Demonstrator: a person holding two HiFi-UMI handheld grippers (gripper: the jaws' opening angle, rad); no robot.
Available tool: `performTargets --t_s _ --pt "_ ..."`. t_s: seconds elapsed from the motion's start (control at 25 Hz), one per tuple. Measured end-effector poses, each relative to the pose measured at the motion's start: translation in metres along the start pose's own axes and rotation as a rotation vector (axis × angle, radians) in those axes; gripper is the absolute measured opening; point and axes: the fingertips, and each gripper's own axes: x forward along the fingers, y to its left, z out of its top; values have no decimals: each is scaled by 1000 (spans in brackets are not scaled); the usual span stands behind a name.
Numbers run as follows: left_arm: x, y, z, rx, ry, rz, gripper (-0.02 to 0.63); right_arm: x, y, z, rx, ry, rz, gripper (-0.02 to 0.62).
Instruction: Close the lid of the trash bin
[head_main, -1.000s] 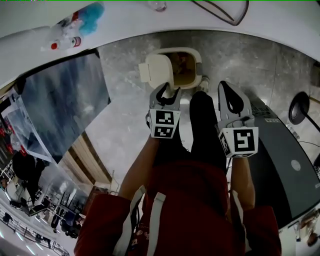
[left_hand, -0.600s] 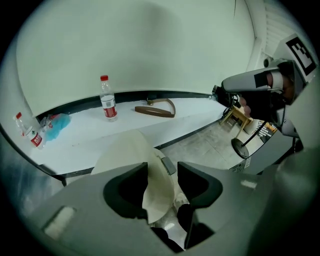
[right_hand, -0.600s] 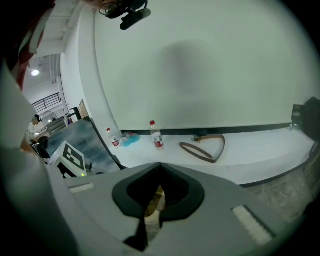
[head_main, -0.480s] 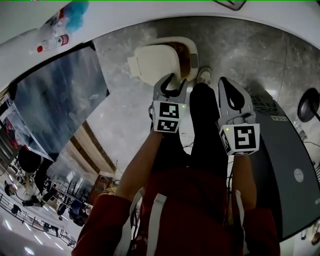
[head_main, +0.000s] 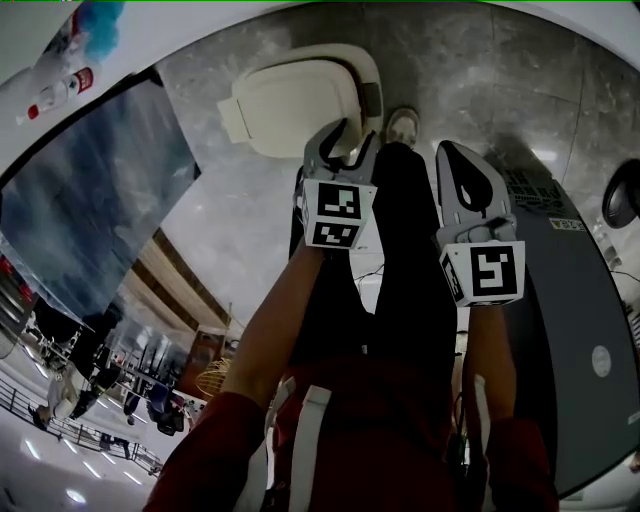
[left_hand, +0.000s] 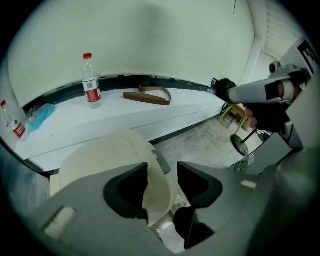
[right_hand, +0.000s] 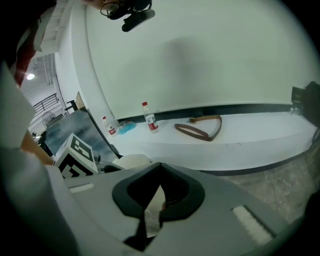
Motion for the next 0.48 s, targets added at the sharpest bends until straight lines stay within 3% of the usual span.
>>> performTargets --t_s 0.48 --pt "36 1 -17 -32 3 10 195 29 -8 -31 -5 46 41 0"
